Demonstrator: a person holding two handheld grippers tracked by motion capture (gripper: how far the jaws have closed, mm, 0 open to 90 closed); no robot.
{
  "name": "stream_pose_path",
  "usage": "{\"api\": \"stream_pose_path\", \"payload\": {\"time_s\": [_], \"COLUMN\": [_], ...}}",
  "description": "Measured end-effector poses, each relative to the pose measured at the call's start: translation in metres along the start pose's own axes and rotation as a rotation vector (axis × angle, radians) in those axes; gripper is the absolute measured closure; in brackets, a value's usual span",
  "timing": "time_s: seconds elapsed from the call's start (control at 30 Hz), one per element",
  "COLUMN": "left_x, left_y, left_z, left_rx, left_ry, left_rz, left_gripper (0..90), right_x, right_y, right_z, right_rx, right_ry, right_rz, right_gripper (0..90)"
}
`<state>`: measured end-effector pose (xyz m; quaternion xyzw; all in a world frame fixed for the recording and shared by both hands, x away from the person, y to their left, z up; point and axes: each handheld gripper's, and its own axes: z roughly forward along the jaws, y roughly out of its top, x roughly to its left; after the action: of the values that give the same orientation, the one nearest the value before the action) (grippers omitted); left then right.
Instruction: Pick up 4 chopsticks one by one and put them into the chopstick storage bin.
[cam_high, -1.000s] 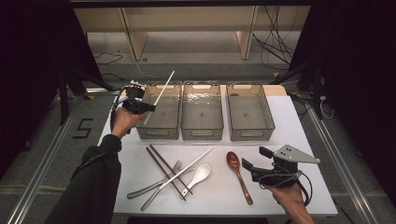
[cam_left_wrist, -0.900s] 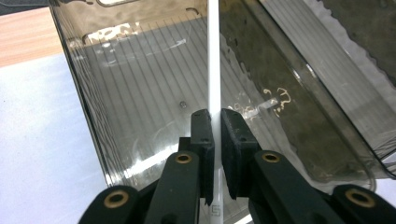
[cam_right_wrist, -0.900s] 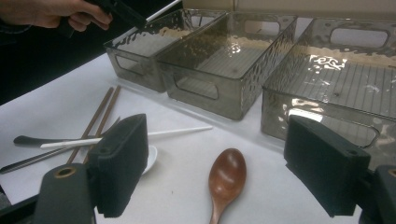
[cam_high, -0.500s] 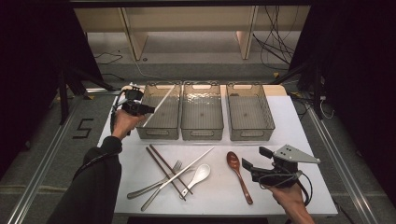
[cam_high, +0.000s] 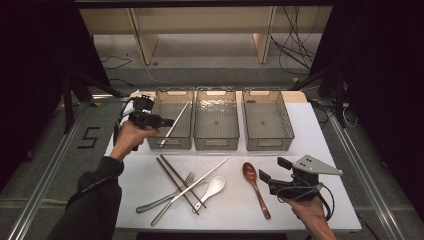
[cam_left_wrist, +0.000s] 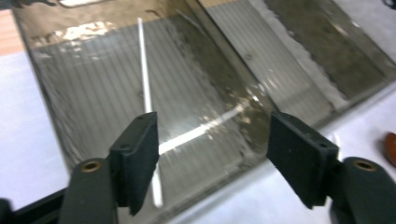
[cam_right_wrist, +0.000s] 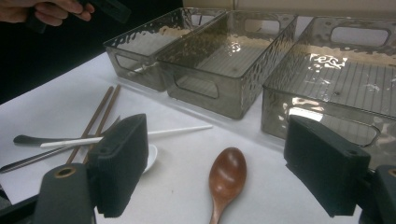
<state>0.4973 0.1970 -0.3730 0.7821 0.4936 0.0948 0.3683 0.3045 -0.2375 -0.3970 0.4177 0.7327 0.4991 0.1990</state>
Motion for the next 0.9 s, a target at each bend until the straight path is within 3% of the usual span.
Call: {"api": "stream_pose_path", "payload": {"time_s": [0.17, 0.43, 0.6, 0.9], "left_x": [-0.013, -0.03, -0.041, -0.059], "left_y": [-0.011, -0.021, -0.028, -0.042], "left_z": [-0.005, -0.012, -0.013, -0.01], "left_rx": [-0.001, 0.015, 0.046, 0.119], "left_ry": [-0.072, -0.096, -0.135, -0.15], "left_rz": [0.024, 0.077, 0.088, 0.142], "left_gripper": [25.4, 22.6, 21.9, 19.8], "right_x": [0.0, 0.0, 0.001, 0.001], "right_y": [0.0, 0.0, 0.0, 0.001], "right_z": [0.0, 0.0, 0.0, -0.001], "right_rx": [0.001, 0.0, -0.001, -0.006], "right_ry": [-0.001, 0.001, 0.002, 0.005], "right_rz": [0.0, -0.003, -0.004, -0.007], "right_gripper": [22.9, 22.8, 22.8, 22.9]}}
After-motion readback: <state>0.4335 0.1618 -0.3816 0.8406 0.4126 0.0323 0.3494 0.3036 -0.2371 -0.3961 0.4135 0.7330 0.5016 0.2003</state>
